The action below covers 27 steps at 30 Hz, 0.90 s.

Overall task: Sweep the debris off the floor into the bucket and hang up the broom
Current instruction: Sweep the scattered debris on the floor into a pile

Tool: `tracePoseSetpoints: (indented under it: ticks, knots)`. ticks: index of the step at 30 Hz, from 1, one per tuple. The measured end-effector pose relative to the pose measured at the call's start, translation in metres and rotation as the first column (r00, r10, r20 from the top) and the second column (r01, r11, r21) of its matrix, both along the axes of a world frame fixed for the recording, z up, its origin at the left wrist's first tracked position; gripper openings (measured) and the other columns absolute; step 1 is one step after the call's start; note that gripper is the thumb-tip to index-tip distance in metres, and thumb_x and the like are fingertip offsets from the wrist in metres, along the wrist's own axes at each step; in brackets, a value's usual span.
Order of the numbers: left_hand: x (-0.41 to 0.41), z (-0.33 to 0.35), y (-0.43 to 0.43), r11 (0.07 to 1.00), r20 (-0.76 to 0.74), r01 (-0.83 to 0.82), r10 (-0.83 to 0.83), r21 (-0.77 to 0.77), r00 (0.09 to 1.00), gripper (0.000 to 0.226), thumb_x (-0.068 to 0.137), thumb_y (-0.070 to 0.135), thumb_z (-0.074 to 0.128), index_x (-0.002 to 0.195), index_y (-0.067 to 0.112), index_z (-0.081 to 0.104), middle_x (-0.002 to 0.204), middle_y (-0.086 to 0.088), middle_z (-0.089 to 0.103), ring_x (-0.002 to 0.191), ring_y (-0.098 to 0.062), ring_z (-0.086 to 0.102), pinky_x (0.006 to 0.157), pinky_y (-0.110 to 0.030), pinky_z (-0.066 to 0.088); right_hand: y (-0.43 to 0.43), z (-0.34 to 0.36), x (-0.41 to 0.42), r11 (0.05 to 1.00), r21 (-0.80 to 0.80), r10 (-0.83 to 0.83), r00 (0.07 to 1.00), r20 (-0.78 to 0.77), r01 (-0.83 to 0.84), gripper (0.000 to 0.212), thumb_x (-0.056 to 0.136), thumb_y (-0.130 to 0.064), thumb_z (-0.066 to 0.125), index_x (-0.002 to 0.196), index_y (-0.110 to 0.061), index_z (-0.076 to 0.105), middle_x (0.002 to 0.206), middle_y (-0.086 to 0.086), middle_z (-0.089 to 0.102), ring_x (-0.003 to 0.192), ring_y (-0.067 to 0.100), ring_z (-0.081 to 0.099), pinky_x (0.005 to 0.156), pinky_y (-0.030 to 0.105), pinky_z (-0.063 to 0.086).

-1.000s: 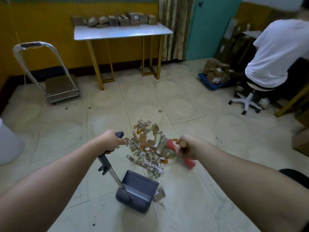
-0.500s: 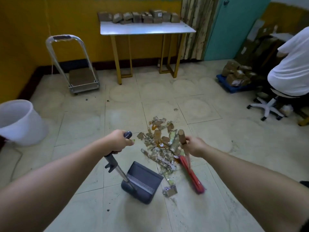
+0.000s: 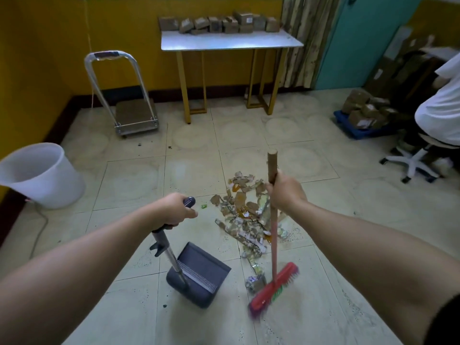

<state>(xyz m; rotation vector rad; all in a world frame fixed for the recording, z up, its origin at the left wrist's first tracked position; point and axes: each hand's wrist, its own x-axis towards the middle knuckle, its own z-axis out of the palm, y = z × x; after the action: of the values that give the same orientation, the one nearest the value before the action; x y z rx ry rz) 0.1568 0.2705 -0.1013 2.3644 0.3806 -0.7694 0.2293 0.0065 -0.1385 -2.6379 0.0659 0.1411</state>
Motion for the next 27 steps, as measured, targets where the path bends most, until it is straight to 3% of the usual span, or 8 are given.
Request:
tracePoseSetpoints:
  ticks: [9, 19, 27]
  knots:
    - [-0.008, -0.002, 0.015, 0.998, -0.026, -0.055, 0.055, -0.007, 0.998, 0.026, 0.092, 0.022, 0.06, 0.076, 0.012, 0.043, 0.063, -0.005, 0.041, 0.049, -0.017, 0.037, 0.045, -0.025, 0.034, 0.012, -0.033, 0.004, 0.93, 0.287, -0.211, 0.973, -0.091, 0.229, 0.012, 0.093, -0.026, 0.057, 0.097, -0.018, 0.05, 0.09, 0.0, 0.058, 0.079, 0.021, 0.062, 0.073, 0.04, 0.058]
    - [-0.004, -0.006, 0.029, 0.993, -0.019, -0.105, 0.105, -0.048, 0.994, 0.027, 0.091, 0.022, 0.061, 0.075, 0.012, 0.042, 0.063, -0.005, 0.041, 0.049, -0.016, 0.037, 0.044, -0.025, 0.035, 0.016, -0.025, 0.039, 0.934, 0.288, -0.227, 0.973, 0.031, 0.209, 0.015, 0.094, -0.027, 0.054, 0.103, -0.015, 0.051, 0.097, 0.005, 0.057, 0.084, 0.024, 0.06, 0.077, 0.043, 0.055]
    - [0.023, 0.0, 0.026, 0.993, 0.006, -0.099, 0.099, -0.068, 0.995, 0.025, 0.091, 0.023, 0.061, 0.081, 0.01, 0.043, 0.068, -0.007, 0.042, 0.049, -0.017, 0.038, 0.045, -0.024, 0.035, 0.017, -0.02, 0.055, 0.926, 0.304, -0.26, 0.962, 0.086, 0.223, 0.019, 0.095, -0.026, 0.054, 0.105, -0.01, 0.051, 0.097, 0.006, 0.055, 0.082, 0.022, 0.054, 0.071, 0.036, 0.047]
